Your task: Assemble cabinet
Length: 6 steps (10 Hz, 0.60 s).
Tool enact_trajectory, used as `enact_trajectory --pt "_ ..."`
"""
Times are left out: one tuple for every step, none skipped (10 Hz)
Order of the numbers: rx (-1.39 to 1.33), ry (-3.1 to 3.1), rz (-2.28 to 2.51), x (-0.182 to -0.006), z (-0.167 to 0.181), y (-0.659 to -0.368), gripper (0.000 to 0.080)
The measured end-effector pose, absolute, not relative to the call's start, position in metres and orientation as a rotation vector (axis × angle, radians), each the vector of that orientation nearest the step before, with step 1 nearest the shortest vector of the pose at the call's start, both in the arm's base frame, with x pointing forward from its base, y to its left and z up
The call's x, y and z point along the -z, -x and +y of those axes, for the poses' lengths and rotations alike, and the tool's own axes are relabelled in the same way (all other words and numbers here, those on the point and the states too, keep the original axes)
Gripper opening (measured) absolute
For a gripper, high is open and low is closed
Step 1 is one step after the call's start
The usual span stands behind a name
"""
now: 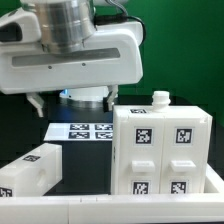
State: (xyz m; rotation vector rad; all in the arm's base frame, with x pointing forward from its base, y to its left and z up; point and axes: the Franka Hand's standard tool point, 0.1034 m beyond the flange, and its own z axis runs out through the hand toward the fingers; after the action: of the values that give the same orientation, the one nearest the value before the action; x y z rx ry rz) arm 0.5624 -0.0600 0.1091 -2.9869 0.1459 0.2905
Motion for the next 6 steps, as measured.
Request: enact_trajectory --pt "-0.284 2.96 0.145 -0.107 -0.069 -0.56 0.0797" --pt "-0.287 2.96 0.165 -0.106 -0.068 -0.56 0.0797" --pt "-0.286 2.959 0.153 -0.106 -0.065 -0.561 0.0797" --pt "-0.286 2.959 0.155 -0.106 -0.066 -0.561 0.0797" --pt "-0.28 2.963 0.179 -0.104 -0.069 -0.561 0.0797" --pt "-0.253 2.979 0.238 -0.098 -0.083 -0.564 0.0797"
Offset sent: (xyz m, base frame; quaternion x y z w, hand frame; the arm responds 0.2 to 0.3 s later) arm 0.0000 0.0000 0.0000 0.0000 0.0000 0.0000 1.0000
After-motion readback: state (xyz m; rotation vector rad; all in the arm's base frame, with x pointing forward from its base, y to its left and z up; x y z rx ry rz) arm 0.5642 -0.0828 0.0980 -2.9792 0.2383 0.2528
